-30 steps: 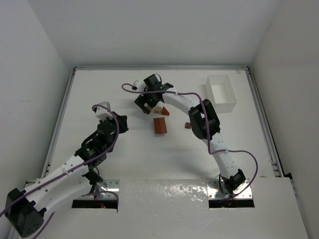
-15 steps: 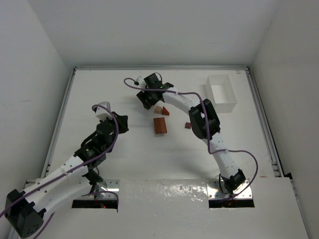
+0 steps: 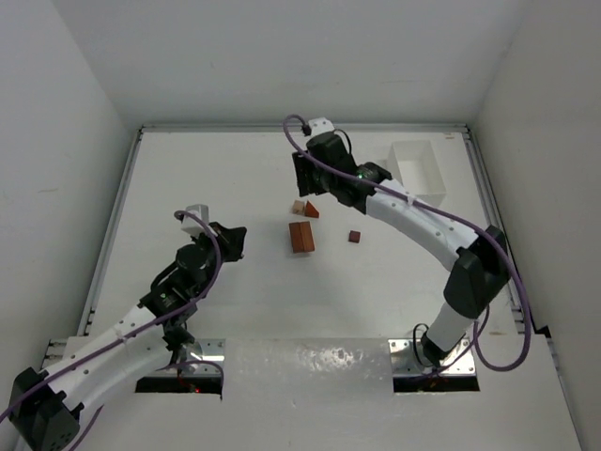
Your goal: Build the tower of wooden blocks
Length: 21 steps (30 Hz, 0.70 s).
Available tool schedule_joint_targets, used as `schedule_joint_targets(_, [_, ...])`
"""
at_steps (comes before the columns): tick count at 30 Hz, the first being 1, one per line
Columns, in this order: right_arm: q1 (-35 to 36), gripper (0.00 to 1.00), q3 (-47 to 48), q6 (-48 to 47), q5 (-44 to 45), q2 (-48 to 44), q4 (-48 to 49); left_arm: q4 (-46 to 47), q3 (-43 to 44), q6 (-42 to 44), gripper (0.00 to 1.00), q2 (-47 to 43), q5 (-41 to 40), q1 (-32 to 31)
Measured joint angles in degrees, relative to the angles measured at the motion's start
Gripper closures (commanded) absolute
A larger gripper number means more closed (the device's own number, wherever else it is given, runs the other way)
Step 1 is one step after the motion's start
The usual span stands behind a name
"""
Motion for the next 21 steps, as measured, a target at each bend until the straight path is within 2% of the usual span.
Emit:
schedule_joint_targets(3, [3.6,0.54,-3.7,3.2,4.0,-2.0,-1.2,0.9,-0.9,0.0,1.00,-0.8,1.5,-0.1])
schedule_joint_targets(9, [9.3,0.53,-4.7,7.3,6.0,4.4,-3.4,1.1,-2.3,0.0,1.00,-5.8,1.9,-1.0])
schedule_joint_targets(21, [9.2,0.49,-6.1,11.6,6.1,9.3,-3.3,1.4,-2.3,0.1,1.00,-5.7,-0.1,-2.2])
